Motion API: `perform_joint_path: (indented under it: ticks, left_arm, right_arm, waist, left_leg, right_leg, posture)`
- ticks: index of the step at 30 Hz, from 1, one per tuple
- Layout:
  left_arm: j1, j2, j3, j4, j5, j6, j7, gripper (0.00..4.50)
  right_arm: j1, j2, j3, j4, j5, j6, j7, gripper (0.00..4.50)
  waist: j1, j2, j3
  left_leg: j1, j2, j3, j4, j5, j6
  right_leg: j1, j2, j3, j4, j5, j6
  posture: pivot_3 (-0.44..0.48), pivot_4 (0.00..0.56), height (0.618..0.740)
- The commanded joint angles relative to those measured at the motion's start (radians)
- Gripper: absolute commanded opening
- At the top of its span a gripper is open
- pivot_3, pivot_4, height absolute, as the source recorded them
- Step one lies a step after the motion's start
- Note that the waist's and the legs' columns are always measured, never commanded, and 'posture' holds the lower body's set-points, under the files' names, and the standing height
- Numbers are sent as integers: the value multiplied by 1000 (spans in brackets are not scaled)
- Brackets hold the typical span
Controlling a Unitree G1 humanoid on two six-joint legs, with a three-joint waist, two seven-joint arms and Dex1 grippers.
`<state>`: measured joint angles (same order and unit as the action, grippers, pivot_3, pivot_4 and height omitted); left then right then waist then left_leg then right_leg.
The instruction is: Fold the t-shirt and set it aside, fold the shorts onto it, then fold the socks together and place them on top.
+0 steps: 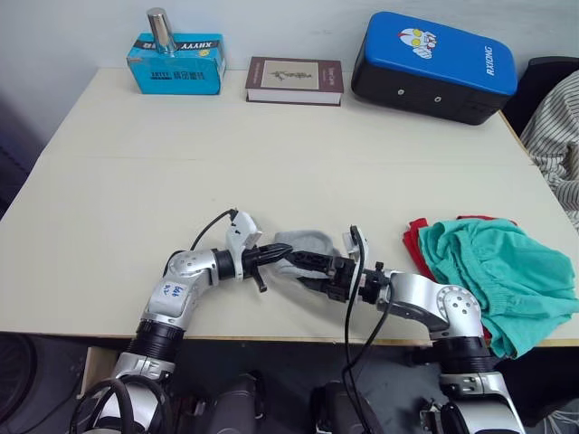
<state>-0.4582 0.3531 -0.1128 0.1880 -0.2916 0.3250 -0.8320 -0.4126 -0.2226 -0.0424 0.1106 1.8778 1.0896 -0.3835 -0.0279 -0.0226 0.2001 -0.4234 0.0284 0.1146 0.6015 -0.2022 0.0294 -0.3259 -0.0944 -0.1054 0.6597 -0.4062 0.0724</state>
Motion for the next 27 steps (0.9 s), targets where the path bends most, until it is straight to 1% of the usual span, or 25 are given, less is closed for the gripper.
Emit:
perform_joint_path:
  ticks: [1,3,11,14,16,19,20,21,22,24,26,27]
  left_arm:
    - [25,8,5,-4,13,6,8,0]
    - [28,10,7,-3,14,5,7,0]
    - [30,10,18,6,17,2,10,0]
    - [30,10,23,13,17,-6,8,0]
    - [30,10,26,15,16,-14,6,0]
    - [35,-1,68,-39,-83,12,-58,0]
    - [37,-2,79,-69,-119,20,-85,394]
    - [39,1,88,-104,-147,34,-101,600]
    - [40,7,90,-135,-168,52,-117,869]
    - [39,21,93,-200,-196,74,-133,1550]
    - [36,27,94,-261,-233,95,-156,2191]
    - [33,22,95,-286,-255,88,-174,2453]
  right_arm:
    - [-27,39,-37,61,-78,-96,-16,4301]
    - [-34,47,-46,72,-116,-113,-6,3863]
    - [-18,77,-93,53,-188,-131,50,1033]
    - [-4,73,-111,25,-188,-127,61,145]
    - [3,70,-120,8,-187,-124,65,68]
    - [39,38,-148,-97,-136,-121,67,68]
    - [56,21,-161,-140,-103,-121,58,68]
    - [78,3,-181,-190,-59,-131,48,68]
    - [98,-15,-197,-232,-24,-143,39,68]
    - [151,-61,-241,-329,58,-184,3,68]
    - [210,-79,-312,-430,91,-244,-20,68]
    - [237,-71,-360,-493,94,-295,-36,68]
  waist:
    - [-2,0,0]
    - [-1,1,0]
    - [0,1,-1]
    - [0,1,-1]
    - [2,1,-1]
    - [3,1,-1]
    - [3,1,-1]
    - [3,1,0]
    - [4,1,0]
    - [3,1,0]
    - [3,1,0]
    - [4,1,0]
  left_leg:
    - [0,0,0,0,0,0]
    - [1,0,0,-1,0,0]
    - [0,0,1,-1,0,0]
    - [0,0,1,-2,0,0]
    - [0,0,1,-2,0,0]
    - [0,-1,1,-2,0,1]
    - [-1,-1,1,-3,0,1]
    - [-3,-2,1,-3,0,0]
    - [-7,-2,1,-3,1,-1]
    - [-18,-2,1,-1,3,-4]
    - [-18,-2,0,-1,4,-4]
    - [-18,-2,0,-1,4,-4]
  right_leg:
    - [0,0,0,0,0,0]
    - [0,0,0,0,0,0]
    - [-1,0,1,0,0,0]
    - [0,0,1,-1,0,0]
    - [0,0,1,-1,0,0]
    - [-1,-1,1,-2,0,0]
    - [-1,-1,1,-2,0,0]
    - [-3,-2,1,-2,0,0]
    - [-6,-2,1,-2,0,0]
    - [-17,-1,1,0,1,1]
    - [-17,-1,1,0,1,1]
    - [-17,-1,1,0,1,1]
  posture:
    - [0,150,740]
    - [0,150,740]
    - [0,150,740]
    - [0,150,740]
    - [0,150,740]
    - [0,150,740]
    - [0,150,740]
    - [0,150,740]
    - [0,150,740]
    - [0,150,740]
    - [0,150,740]
    - [0,150,740]
